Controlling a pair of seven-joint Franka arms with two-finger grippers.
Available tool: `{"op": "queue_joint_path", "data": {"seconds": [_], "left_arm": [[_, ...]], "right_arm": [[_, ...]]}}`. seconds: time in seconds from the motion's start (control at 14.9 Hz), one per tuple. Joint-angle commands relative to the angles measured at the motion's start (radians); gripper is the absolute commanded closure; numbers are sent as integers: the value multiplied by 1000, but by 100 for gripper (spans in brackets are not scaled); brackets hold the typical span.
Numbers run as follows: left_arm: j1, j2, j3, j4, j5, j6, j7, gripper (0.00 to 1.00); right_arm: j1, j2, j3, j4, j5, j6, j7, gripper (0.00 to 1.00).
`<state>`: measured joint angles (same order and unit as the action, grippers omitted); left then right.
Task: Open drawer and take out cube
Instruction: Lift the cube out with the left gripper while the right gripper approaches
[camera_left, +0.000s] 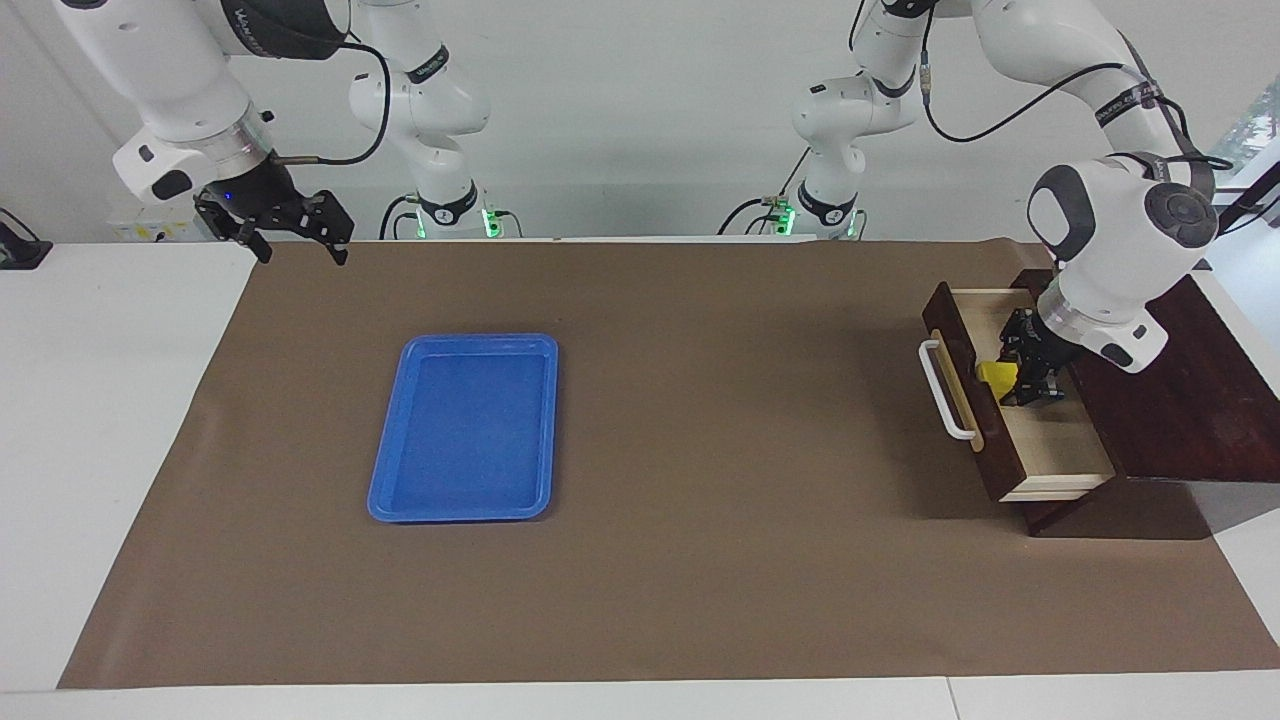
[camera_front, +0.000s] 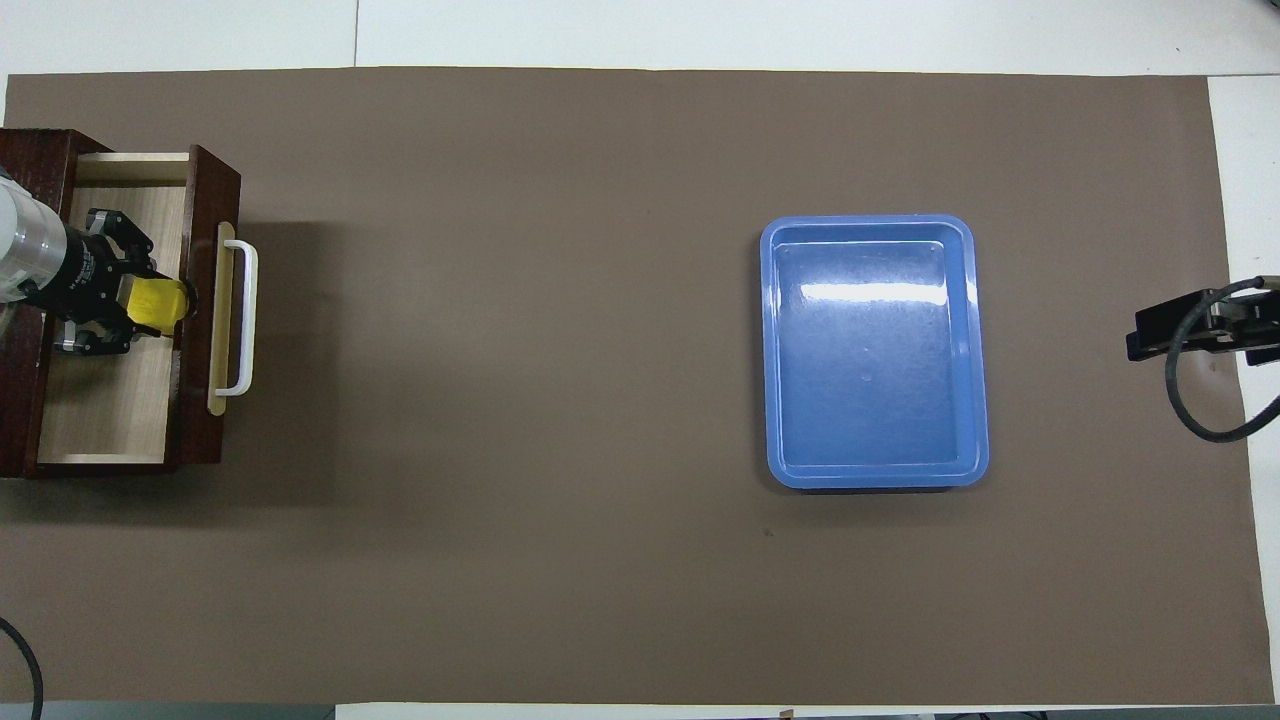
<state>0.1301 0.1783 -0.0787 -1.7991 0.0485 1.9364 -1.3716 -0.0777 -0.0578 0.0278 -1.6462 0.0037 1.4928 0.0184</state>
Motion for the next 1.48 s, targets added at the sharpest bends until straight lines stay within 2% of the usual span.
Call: {"op": "queue_joint_path", "data": {"seconds": [0.0, 0.07, 0.27, 0.34, 0.47, 0.81, 0.94, 1.14, 1.41], "left_arm": [[-4, -16, 3, 24, 13, 1, -89, 100], [-3, -13, 4, 53, 11, -14, -92, 100], [-12, 61, 2, 274, 4, -208, -99, 100], [-38, 82, 3, 331, 2, -274, -109, 100], [-98, 113, 4, 406, 5, -316, -217, 100], [-285, 121, 0, 428, -2, -324, -565, 100], [-370, 119, 2, 428, -50, -321, -656, 100], [-481, 116, 0, 422, -58, -275, -695, 100], [-563, 113, 0, 414, -53, -235, -693, 100]], "right_arm": [[1, -10, 0, -6, -16, -9, -12, 0], [1, -11, -2, -6, -16, -9, -12, 0], [0, -11, -2, -6, -16, -19, -21, 0], [1, -11, -2, -6, -16, -23, -20, 0], [1, -11, -2, -7, -16, -25, -20, 0], [3, -11, -2, -9, -5, -25, -20, 0], [4, -13, 0, -12, 4, -23, -15, 0], [4, -37, -2, -64, 71, -8, 41, 0], [4, -83, -2, -205, 206, 81, 273, 0]]}}
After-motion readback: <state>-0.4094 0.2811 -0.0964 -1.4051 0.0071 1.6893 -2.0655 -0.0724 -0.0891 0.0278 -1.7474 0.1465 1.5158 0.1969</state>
